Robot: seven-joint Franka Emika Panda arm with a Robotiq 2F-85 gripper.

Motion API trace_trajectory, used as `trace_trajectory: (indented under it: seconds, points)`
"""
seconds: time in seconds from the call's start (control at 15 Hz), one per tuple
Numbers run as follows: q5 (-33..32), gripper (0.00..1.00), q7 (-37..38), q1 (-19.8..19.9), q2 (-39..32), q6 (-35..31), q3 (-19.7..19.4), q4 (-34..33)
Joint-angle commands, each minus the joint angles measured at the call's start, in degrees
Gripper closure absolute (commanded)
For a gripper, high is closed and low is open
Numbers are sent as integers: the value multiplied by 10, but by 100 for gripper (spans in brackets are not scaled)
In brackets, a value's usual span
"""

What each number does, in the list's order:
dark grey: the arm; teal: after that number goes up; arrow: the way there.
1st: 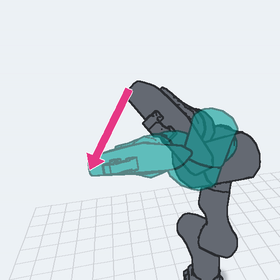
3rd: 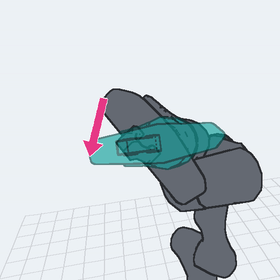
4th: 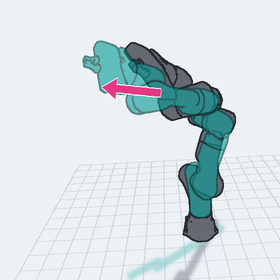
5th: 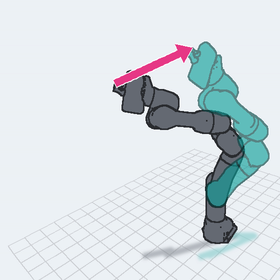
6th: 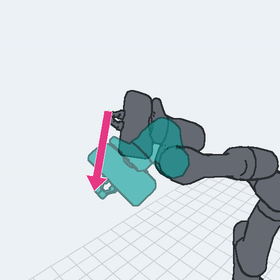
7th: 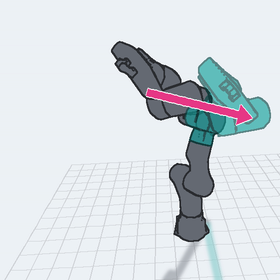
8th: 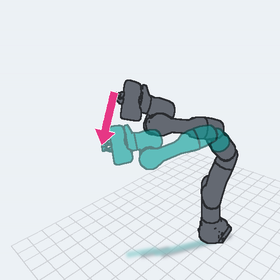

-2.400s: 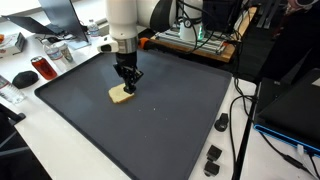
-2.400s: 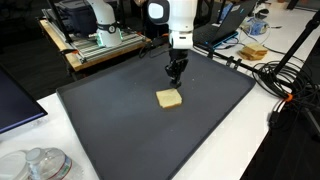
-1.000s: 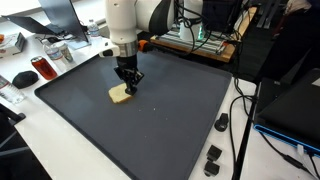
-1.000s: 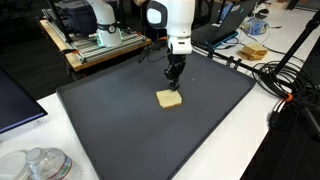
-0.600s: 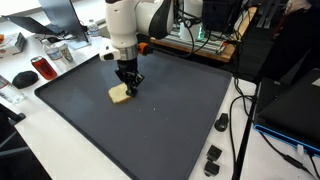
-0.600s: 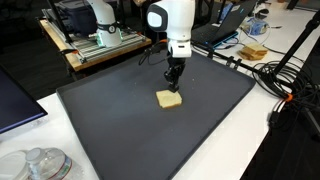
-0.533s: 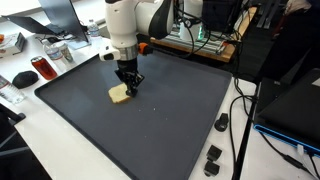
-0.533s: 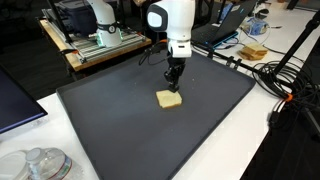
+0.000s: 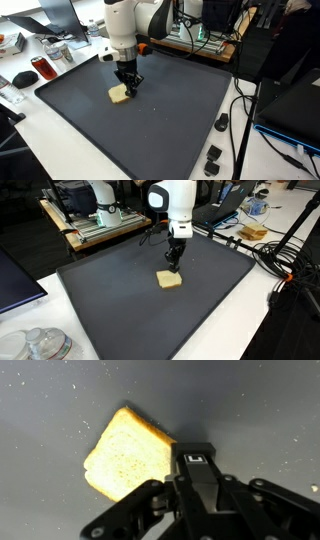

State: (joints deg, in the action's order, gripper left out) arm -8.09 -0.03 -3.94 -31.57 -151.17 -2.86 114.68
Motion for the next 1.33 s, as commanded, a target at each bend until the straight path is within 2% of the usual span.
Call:
trace_trajectory:
  seconds: [0.0, 0.33, 0.93, 1.27]
  points:
    - [-7, 95, -9, 3, -43, 30, 2, -49]
    - [14, 95, -35, 21, -89, 61, 22, -92]
    - [91, 95, -91, 85, -104, 16, 65, -74]
    - [67, 95, -61, 60, -100, 18, 41, -74]
